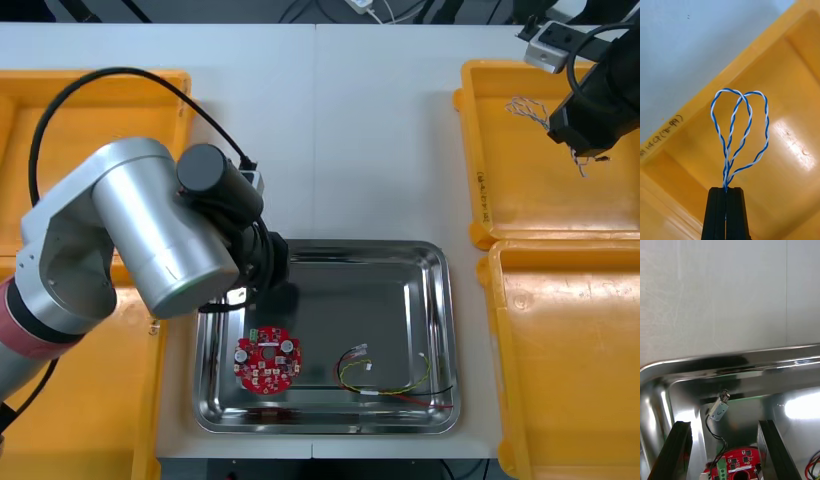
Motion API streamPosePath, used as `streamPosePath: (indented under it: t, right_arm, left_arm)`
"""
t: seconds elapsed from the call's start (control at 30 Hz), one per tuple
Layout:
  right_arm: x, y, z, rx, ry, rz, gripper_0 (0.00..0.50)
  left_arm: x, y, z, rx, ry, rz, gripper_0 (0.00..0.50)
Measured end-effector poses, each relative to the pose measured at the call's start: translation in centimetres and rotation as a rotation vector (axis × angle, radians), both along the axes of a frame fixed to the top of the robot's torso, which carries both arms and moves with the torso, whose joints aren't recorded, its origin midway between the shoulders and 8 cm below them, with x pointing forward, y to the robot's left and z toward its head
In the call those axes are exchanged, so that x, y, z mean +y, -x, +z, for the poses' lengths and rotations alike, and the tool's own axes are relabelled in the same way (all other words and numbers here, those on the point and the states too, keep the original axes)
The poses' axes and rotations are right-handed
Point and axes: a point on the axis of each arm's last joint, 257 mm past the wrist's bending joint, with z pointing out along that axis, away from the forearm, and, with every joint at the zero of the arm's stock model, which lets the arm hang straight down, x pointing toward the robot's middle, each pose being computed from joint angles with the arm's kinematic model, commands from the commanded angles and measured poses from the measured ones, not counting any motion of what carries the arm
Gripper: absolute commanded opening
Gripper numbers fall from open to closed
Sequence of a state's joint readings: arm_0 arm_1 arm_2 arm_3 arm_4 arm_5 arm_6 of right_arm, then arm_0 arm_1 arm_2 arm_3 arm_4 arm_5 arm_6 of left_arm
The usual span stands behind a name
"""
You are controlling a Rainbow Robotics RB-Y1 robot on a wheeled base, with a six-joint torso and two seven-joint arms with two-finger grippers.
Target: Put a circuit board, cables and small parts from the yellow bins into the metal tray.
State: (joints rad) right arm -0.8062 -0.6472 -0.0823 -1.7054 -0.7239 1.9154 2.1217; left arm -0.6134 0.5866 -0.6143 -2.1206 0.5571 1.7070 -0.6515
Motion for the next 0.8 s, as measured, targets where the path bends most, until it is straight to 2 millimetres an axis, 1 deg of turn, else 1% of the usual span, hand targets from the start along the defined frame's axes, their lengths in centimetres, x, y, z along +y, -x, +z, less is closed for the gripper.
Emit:
streamPosePath:
  t: [0.2, 0.37, 0.67, 0.8]
  right_arm:
    - [2.6, 0.9, 0.7, -0.013, -0.034, 0.089, 0.0]
    - [4.7, 1.6, 1.4, -0.048, 0.0, 0.143, 0.0]
    - [8.2, 2.9, 0.6, -0.05, 0.017, 0.222, 0.0]
    - [10.9, 3.7, 0.0, -0.052, 0.017, 0.274, 0.0]
  left_arm:
    - [1.1, -0.8, 2.3, 0.002, 0.008, -0.008, 0.5]
    - [2.5, -1.1, 3.5, 0.01, -0.002, -0.009, 0.5]
    - [5.6, -1.5, 6.2, 0.028, 0.015, 0.018, 0.5]
    - [7.4, -2.0, 7.2, 0.051, 0.028, 0.038, 0.5]
